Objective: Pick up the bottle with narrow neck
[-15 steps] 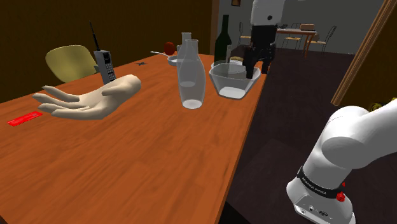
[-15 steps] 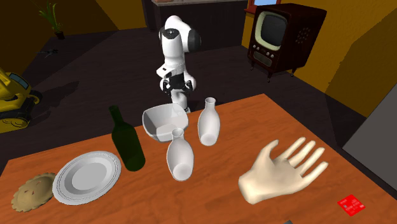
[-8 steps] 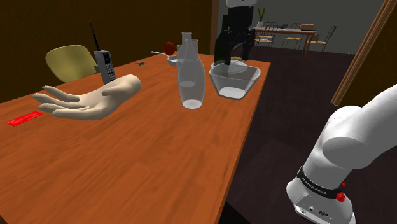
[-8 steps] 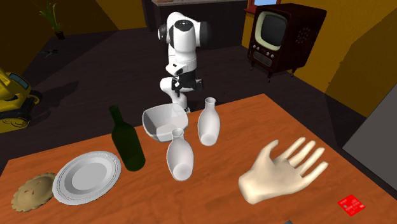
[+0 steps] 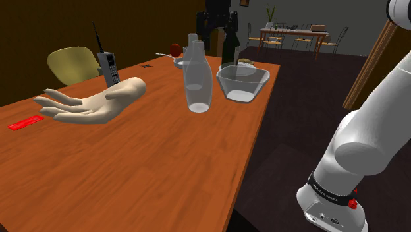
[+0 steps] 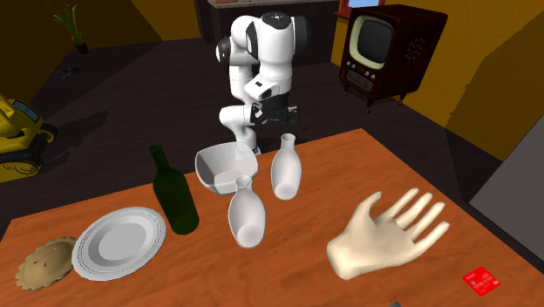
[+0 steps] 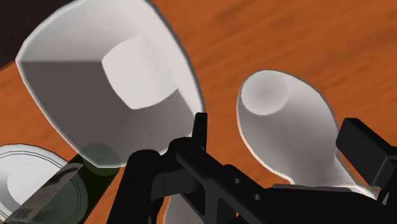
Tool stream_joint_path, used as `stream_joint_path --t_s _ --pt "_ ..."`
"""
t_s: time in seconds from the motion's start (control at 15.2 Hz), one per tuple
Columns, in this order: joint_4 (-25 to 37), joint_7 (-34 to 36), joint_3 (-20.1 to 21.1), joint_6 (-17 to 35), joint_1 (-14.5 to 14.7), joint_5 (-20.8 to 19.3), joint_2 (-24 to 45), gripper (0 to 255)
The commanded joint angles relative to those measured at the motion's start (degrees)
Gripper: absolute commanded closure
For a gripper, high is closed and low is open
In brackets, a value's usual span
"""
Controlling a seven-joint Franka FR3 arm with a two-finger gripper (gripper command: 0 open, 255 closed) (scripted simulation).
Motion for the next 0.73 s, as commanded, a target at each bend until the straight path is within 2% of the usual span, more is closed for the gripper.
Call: stream_joint_path --t_s 0.0,0.2,0.66 --pt "7.7 2.7 1.6 -2.6 0.8 -0.7 5.2 0" --pt "21.0 5.9 3.4 -7.5 2.4 -2.7 13.9 0" --pt "10.4 5.1 2.9 -0.6 2.0 -1.9 10.1 0"
